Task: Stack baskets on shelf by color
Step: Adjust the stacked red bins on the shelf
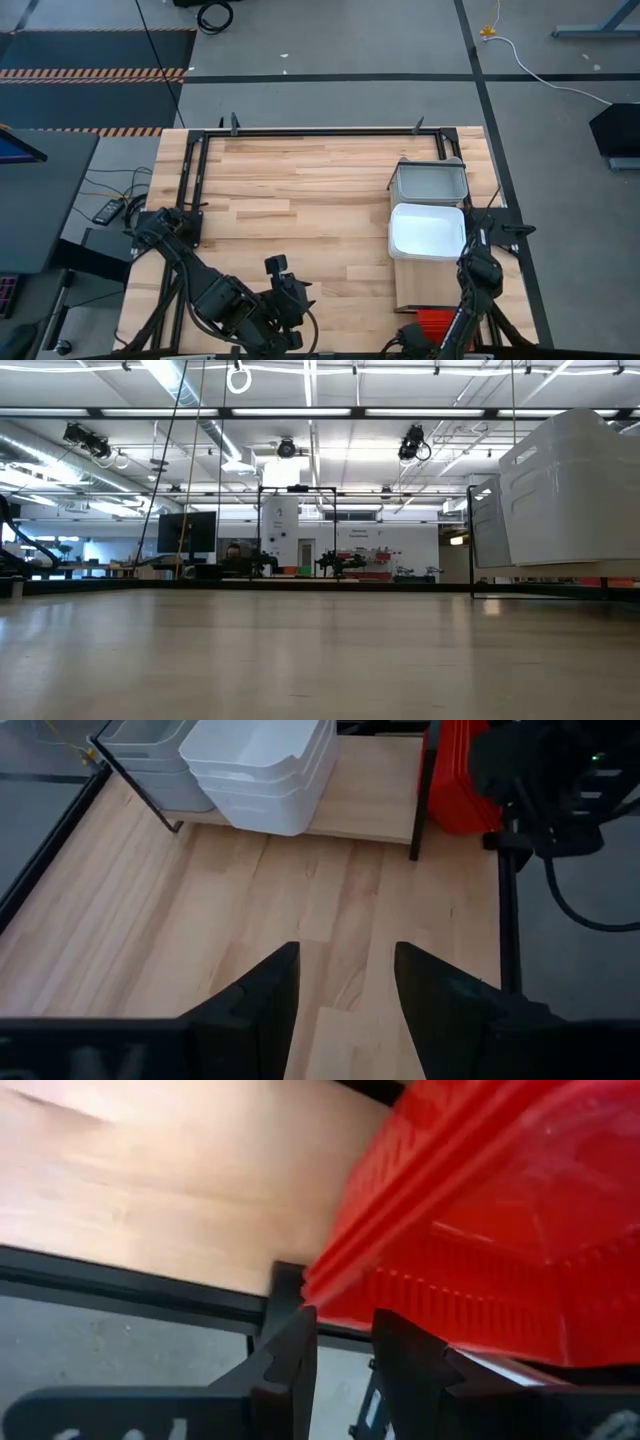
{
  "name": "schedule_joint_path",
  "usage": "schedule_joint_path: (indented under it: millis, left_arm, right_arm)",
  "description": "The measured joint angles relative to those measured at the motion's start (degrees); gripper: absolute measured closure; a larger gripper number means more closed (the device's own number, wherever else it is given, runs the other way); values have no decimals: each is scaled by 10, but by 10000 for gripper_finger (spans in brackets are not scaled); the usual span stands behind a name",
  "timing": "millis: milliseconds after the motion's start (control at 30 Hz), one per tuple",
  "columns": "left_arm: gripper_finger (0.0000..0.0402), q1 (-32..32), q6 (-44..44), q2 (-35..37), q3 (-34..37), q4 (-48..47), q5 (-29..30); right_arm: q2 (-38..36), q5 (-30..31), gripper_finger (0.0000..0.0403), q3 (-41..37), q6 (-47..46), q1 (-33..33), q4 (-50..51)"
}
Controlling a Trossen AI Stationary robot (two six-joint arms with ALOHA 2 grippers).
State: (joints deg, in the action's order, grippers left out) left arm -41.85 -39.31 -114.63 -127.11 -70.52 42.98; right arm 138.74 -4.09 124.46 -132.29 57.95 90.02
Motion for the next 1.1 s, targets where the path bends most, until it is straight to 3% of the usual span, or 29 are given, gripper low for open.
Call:
schedule_joint_path:
  millis: [300, 1100]
  left_arm:
    - [230, 0, 16, 0, 0, 0, -12]
    - [230, 0, 26, 0, 0, 0, -42]
  right_arm:
    - [-2, 26, 298, 11, -1, -16, 1]
    - [-1, 30, 298, -86, 0, -39, -1]
